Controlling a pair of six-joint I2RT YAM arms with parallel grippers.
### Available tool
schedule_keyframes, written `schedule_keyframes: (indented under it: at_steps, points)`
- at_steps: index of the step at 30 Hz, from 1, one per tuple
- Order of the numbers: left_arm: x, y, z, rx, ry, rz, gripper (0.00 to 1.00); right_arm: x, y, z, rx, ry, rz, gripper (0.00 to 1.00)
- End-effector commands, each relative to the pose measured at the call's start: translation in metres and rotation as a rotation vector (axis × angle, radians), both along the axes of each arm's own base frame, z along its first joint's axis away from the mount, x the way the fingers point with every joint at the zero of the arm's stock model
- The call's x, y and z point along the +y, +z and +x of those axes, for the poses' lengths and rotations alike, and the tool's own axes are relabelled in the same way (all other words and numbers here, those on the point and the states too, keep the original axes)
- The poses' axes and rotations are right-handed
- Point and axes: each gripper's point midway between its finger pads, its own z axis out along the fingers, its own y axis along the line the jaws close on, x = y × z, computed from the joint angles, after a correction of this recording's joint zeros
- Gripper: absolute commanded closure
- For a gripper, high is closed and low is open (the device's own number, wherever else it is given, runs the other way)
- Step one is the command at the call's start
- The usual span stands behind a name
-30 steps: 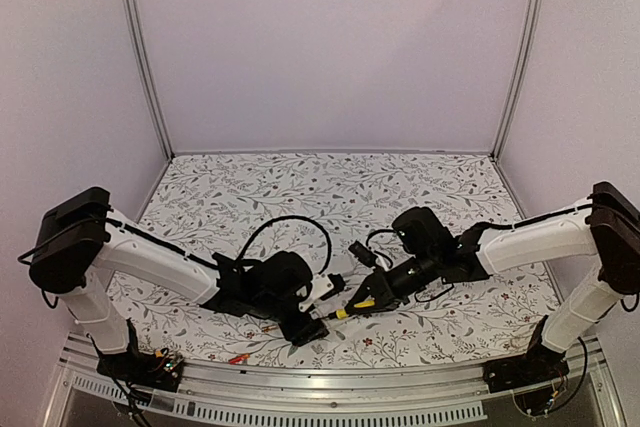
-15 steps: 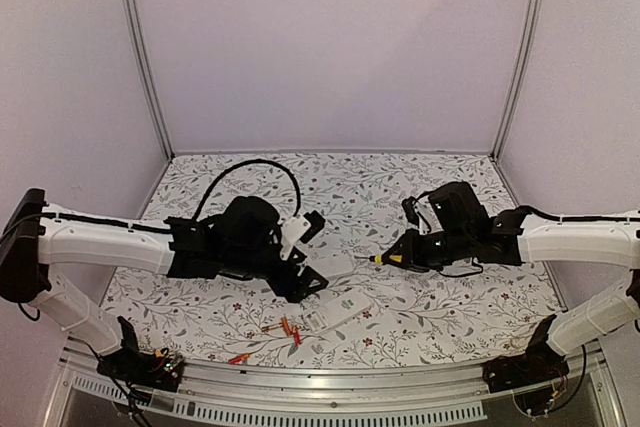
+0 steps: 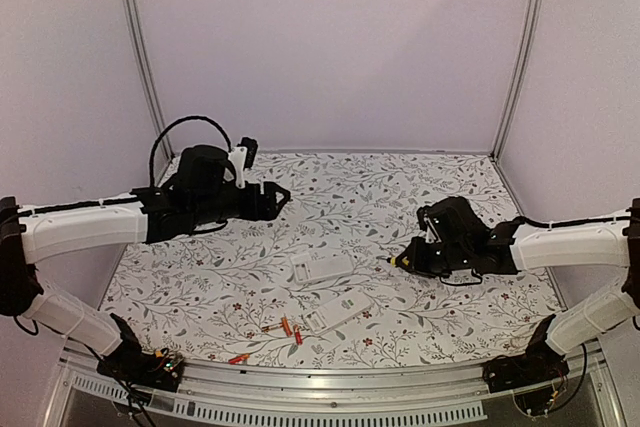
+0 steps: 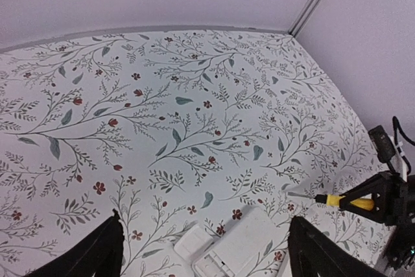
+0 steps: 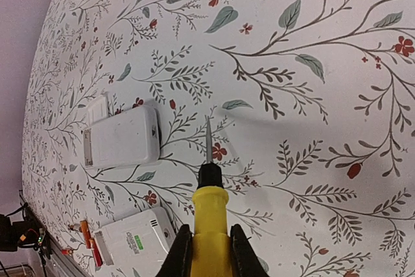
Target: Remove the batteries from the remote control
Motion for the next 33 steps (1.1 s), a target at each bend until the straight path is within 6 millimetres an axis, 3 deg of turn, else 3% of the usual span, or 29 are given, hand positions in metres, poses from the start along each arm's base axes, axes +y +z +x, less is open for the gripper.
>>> schedule_keyframes:
  at_steps: [1,8,15,20,23,25,27,30,33]
  points:
    - [0.007,0.029,0.017,-0.045,0.067,-0.101,0.13,-0.004,-0.005,0.012,-0.032,-0.047,-0.016,0.85]
    - [0.016,0.014,0.016,0.0,0.08,-0.056,0.13,-0.003,-0.006,0.014,-0.042,-0.042,-0.028,0.63]
    - [0.018,0.013,0.019,-0.001,0.09,-0.069,0.13,0.003,0.007,0.022,-0.08,-0.016,-0.034,0.38]
    - [0.022,0.01,0.029,-0.014,0.086,-0.054,0.12,0.015,0.04,0.042,-0.186,0.033,-0.05,0.06]
    - [0.039,0.005,0.044,-0.014,0.077,-0.092,0.12,0.013,0.064,0.063,-0.254,0.046,-0.061,0.01]
    - [0.06,0.005,0.057,-0.02,0.097,-0.111,0.12,0.001,0.071,0.081,-0.29,0.032,-0.089,0.01]
    - [0.091,0.01,0.069,-0.06,0.158,-0.115,0.12,-0.026,0.071,0.102,-0.308,-0.019,-0.121,0.01]
    - [0.151,0.014,0.08,-0.114,0.294,-0.131,0.12,-0.075,0.073,0.127,-0.321,-0.094,-0.103,0.01]
    - [0.22,0.012,0.082,-0.148,0.447,-0.155,0.11,-0.137,0.086,0.146,-0.378,-0.209,-0.069,0.01]
